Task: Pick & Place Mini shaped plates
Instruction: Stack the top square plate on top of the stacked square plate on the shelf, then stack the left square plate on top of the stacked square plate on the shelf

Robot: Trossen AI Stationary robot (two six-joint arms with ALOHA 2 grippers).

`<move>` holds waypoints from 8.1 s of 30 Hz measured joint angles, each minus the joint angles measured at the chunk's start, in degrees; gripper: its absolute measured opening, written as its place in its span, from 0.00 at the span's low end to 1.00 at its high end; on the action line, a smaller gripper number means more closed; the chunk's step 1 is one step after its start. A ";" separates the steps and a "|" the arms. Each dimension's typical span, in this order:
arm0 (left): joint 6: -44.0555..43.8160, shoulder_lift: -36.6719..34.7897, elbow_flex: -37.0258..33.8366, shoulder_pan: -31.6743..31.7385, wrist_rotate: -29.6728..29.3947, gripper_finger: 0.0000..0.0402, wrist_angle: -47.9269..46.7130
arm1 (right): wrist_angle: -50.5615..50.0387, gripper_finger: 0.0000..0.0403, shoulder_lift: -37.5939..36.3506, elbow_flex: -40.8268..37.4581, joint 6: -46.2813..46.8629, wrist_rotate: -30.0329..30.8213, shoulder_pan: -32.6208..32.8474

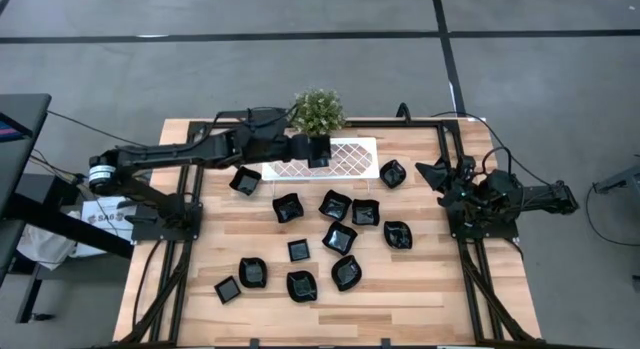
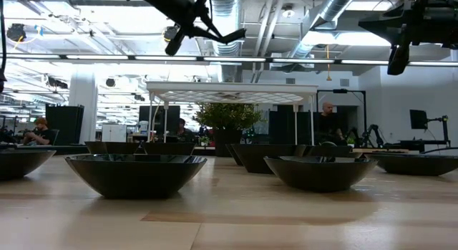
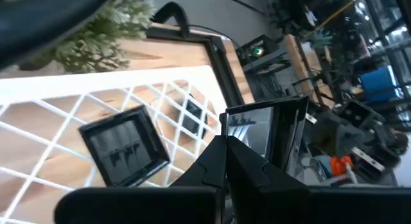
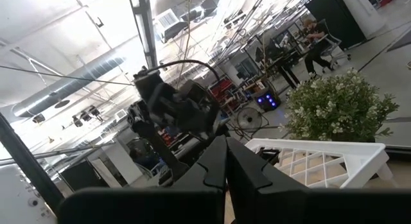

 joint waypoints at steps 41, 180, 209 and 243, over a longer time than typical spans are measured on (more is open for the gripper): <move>-12.08 6.67 0.00 2.38 2.56 0.01 -6.18 | 0.00 0.00 0.00 0.00 -0.01 -0.02 -0.28; -36.51 -15.34 -6.84 -42.77 10.48 0.08 -43.11 | 0.09 0.00 0.02 0.00 0.47 -0.04 -0.25; -48.05 -15.31 -25.58 -57.00 17.77 0.33 -30.69 | 0.04 0.00 0.01 0.00 0.47 -0.01 -0.26; -47.84 -14.71 -39.36 -57.51 15.01 0.33 -14.14 | 0.04 0.00 0.02 0.00 0.47 0.00 -0.27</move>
